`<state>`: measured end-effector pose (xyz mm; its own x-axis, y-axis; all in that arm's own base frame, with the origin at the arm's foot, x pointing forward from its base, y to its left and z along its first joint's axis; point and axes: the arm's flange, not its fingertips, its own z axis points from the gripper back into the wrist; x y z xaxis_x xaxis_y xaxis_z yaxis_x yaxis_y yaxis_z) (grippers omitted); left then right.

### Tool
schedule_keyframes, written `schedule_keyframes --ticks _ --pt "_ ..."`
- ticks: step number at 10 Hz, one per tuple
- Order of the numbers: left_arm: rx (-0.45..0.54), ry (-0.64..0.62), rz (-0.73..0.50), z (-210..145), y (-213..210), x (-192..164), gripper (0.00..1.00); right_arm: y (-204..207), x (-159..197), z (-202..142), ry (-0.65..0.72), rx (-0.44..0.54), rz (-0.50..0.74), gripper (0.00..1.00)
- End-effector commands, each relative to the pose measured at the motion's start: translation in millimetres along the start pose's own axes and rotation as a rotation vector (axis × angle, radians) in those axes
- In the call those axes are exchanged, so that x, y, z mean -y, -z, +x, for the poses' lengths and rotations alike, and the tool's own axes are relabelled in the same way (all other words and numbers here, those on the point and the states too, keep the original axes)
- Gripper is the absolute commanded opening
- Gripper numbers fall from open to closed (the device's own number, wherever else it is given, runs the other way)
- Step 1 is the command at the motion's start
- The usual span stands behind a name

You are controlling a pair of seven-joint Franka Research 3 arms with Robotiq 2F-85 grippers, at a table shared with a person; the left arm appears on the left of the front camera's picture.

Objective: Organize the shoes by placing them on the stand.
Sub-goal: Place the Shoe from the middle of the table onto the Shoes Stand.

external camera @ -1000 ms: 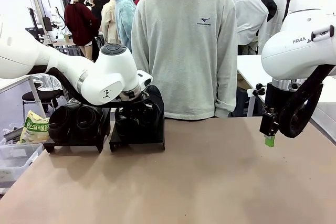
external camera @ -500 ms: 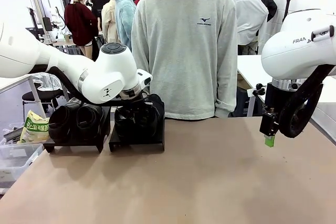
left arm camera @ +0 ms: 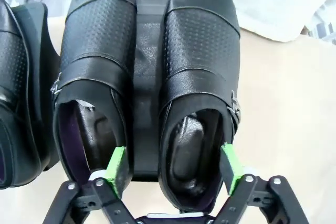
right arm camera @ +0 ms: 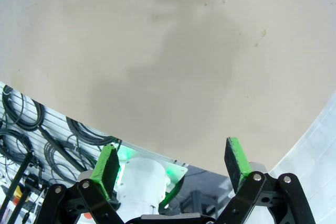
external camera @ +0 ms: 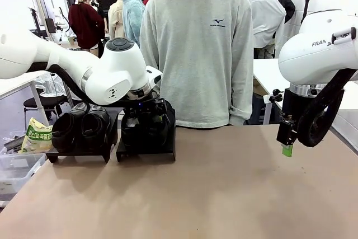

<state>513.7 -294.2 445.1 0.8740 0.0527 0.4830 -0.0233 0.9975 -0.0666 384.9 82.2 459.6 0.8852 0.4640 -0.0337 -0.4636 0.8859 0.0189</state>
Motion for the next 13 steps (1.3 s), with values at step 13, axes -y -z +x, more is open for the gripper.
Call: schedule_keyframes --ticks 13 --pt "0.006 -0.011 -0.001 0.7 -3.7 -0.3 1.00 -1.2 -0.7 -0.3 0.006 -0.009 0.000 1.00"
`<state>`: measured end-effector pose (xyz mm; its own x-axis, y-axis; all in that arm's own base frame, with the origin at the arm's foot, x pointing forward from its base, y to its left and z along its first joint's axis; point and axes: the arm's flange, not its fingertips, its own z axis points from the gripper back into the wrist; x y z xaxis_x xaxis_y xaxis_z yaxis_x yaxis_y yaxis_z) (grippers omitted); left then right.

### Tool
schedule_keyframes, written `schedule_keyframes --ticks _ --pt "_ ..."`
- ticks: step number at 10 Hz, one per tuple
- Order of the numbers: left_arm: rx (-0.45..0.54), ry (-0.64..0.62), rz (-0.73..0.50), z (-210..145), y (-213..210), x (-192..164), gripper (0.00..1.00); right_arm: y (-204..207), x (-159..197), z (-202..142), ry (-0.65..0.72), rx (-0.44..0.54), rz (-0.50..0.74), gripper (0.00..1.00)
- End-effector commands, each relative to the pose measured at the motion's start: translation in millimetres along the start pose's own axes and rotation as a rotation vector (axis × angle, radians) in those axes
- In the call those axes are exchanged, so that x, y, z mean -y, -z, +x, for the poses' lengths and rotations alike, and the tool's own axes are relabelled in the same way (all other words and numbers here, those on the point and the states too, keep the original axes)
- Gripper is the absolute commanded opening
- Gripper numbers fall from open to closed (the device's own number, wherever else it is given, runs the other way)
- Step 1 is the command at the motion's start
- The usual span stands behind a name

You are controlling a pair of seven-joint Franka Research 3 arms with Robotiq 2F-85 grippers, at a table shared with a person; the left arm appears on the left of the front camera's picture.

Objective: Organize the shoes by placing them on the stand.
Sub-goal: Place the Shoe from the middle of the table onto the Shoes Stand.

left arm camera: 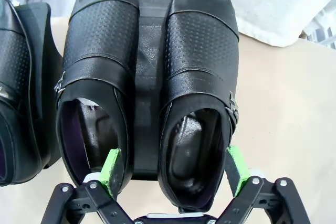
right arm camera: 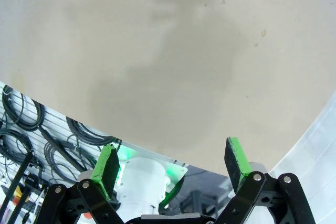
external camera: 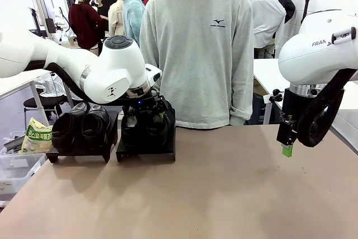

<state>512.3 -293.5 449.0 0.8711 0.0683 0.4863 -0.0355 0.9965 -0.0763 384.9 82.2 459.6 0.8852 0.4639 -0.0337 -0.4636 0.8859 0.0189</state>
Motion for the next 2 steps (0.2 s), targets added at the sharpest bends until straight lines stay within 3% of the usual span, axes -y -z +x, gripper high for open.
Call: schedule_keyframes --ticks 1,2 --pt "0.001 0.004 0.001 0.0 0.5 0.1 1.00 -1.2 -0.7 -0.3 0.006 -0.009 0.000 1.00" --pt "0.001 0.004 0.001 0.0 0.5 0.1 1.00 -1.2 -0.7 -0.3 0.006 -0.009 0.000 1.00"
